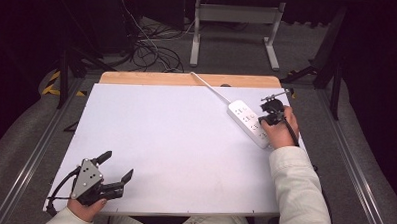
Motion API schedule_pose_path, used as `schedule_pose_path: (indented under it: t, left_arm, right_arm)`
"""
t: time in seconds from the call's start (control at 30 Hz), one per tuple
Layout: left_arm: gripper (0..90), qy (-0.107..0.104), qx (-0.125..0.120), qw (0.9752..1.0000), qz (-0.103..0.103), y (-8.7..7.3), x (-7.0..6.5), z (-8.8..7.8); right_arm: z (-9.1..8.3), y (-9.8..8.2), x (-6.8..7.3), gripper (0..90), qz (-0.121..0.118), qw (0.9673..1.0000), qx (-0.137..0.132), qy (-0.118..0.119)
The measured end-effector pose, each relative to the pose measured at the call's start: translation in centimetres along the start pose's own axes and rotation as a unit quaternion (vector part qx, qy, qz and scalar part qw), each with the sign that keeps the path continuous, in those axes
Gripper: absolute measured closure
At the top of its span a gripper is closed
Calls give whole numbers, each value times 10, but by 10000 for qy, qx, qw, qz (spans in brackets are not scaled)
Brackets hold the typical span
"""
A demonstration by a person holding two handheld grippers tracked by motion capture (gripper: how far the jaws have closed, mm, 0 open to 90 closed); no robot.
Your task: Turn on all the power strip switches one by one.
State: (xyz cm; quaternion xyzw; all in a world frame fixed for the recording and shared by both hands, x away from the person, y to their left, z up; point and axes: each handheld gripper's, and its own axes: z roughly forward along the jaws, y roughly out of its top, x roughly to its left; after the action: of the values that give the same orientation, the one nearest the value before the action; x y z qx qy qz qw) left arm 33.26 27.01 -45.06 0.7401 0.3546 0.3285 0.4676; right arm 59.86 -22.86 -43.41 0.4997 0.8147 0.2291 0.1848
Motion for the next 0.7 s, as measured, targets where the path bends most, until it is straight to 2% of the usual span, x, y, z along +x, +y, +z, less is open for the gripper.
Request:
schedule_pose_path:
  t: [0.7]
  left_arm:
    - [155,19,-18,10000,31,0,0,-1]
  right_arm:
    - [2,0,2,900,70,10000,42,-23]
